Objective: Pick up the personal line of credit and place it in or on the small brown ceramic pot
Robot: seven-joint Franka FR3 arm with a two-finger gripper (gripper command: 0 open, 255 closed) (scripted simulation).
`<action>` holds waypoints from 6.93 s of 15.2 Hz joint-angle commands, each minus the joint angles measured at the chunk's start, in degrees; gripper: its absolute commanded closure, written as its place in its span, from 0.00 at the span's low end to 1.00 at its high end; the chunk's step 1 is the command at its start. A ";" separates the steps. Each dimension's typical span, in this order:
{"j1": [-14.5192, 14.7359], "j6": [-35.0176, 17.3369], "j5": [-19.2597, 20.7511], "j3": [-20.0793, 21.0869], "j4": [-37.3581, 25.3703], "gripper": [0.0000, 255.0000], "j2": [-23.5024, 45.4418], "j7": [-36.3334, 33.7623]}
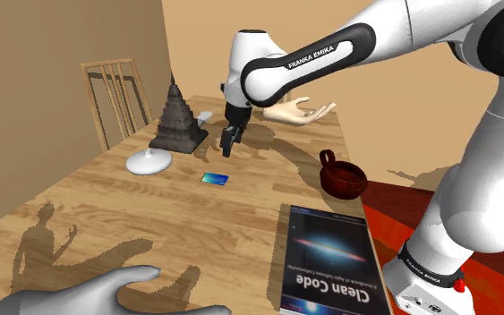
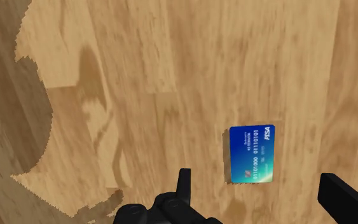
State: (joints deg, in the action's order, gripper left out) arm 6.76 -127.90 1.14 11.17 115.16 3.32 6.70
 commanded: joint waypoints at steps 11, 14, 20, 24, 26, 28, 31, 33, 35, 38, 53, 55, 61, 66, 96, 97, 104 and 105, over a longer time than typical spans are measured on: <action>3.93 -3.19 5.64 0.89 -15.33 0.00 20.10 -2.13; 4.10 -4.82 6.04 0.68 -15.14 0.00 21.57 -2.38; 4.20 -5.66 6.26 0.56 -15.09 0.00 22.36 -2.51; 4.20 -5.65 6.26 0.56 -15.08 1.00 22.36 -2.51; 4.21 -5.65 6.26 0.56 -15.11 1.00 22.38 -2.52; 4.15 -5.57 6.23 0.56 -15.13 1.00 22.32 -2.45; 4.14 -5.65 6.23 0.55 -15.05 1.00 22.32 -2.44; 4.20 -5.66 6.26 0.56 -15.09 1.00 22.36 -2.51; 4.11 -4.43 6.02 0.69 -15.57 1.00 21.60 -2.35; 4.01 -2.55 5.68 0.87 -16.42 1.00 20.56 -2.12; 3.76 7.39 4.35 1.48 -22.54 1.00 16.64 -1.17; 3.76 8.78 4.22 1.53 -23.61 1.00 16.30 -1.07; 3.81 13.10 3.94 1.66 -27.22 1.00 15.58 -0.83; 3.89 16.36 3.81 1.74 -30.25 1.00 15.34 -0.70; -7.58 17.08 -2.34 -14.19 31.43 1.00 -46.98 26.89; -8.15 17.99 -1.75 -15.09 32.39 1.00 -48.82 27.88; -8.71 14.03 -1.14 -16.02 37.62 1.00 -50.05 28.90; -8.72 13.22 -1.12 -16.06 38.34 1.00 -49.96 28.94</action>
State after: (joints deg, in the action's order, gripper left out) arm -1.94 -113.94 0.00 -4.84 152.83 -46.71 35.58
